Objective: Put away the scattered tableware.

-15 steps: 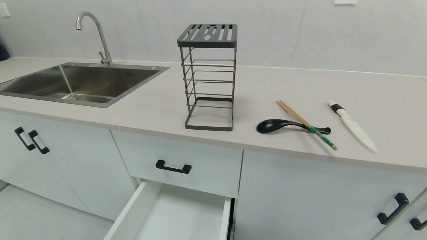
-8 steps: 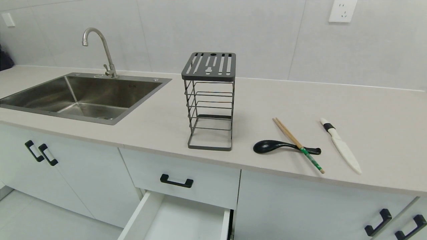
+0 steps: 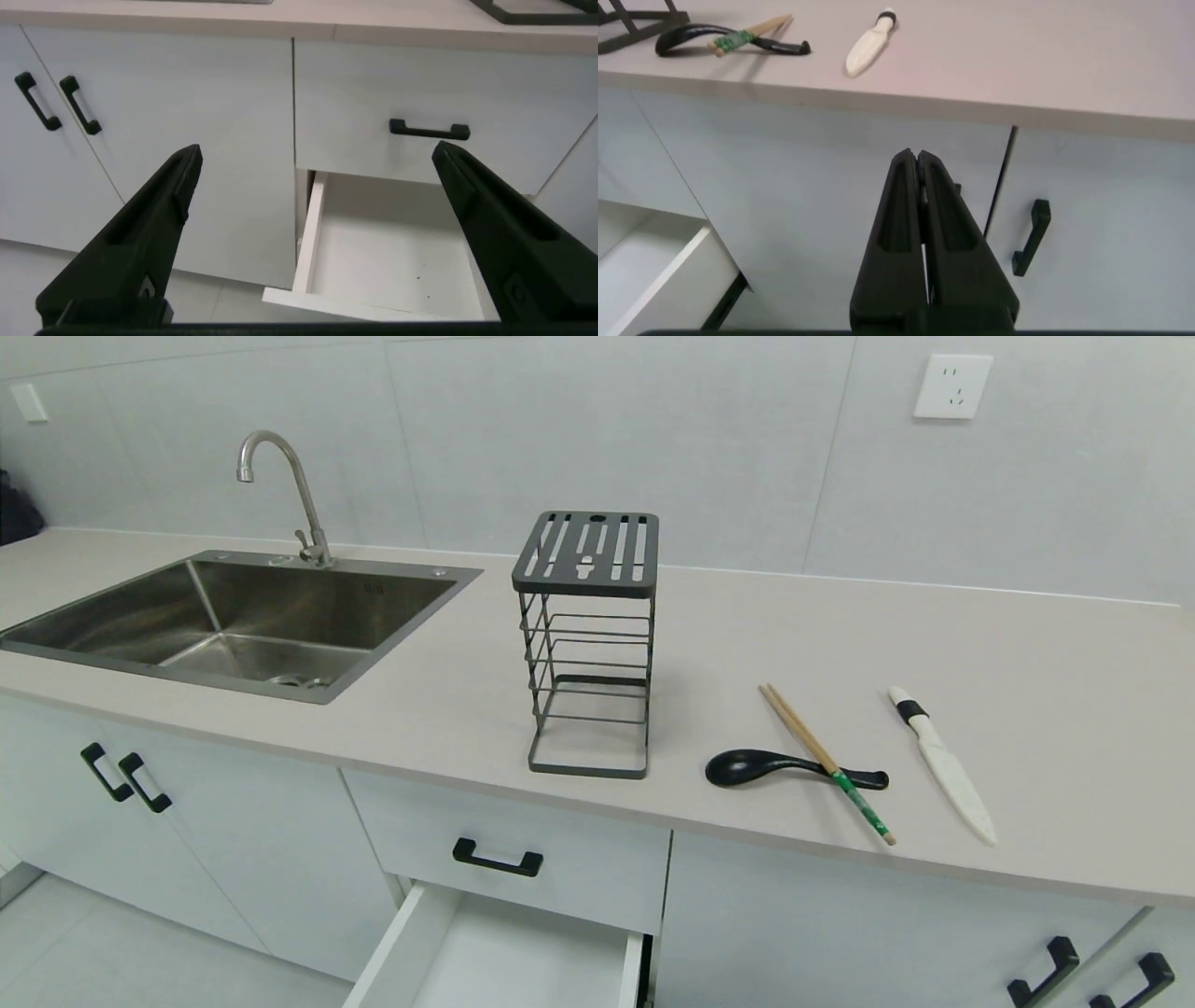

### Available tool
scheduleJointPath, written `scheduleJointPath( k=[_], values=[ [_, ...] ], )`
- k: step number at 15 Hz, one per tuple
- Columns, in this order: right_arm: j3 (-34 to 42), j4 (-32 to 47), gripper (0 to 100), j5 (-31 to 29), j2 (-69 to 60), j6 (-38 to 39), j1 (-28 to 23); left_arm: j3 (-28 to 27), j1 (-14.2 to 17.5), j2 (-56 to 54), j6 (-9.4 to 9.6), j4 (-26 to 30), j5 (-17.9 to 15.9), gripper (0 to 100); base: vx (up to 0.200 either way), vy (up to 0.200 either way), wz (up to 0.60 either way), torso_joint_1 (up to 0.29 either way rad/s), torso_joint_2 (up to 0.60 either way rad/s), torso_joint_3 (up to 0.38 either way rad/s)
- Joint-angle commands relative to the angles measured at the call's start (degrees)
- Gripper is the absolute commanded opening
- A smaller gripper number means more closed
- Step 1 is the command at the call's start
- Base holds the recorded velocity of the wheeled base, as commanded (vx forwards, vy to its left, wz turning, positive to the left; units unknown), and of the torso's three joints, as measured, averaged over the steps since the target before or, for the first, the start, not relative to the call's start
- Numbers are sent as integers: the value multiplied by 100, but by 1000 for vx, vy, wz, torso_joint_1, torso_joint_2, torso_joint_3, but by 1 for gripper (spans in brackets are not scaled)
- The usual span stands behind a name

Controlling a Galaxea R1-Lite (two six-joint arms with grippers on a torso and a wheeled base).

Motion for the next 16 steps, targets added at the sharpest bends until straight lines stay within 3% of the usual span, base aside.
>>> scheduleJointPath(
  k=[1,12,16],
  values=[
    [0,0,0,4,8,0,2,0,2,7,-1,-2,0,100,0,0,0,203,-452,-256],
    [0,0,0,4,8,0,2,0,2,7,-1,-2,0,100,0,0,0,240,-527,-289],
    [0,0,0,4,8,8,2,0,2,7,-1,-2,0,100,0,0,0,89,-172,-95]
  ],
)
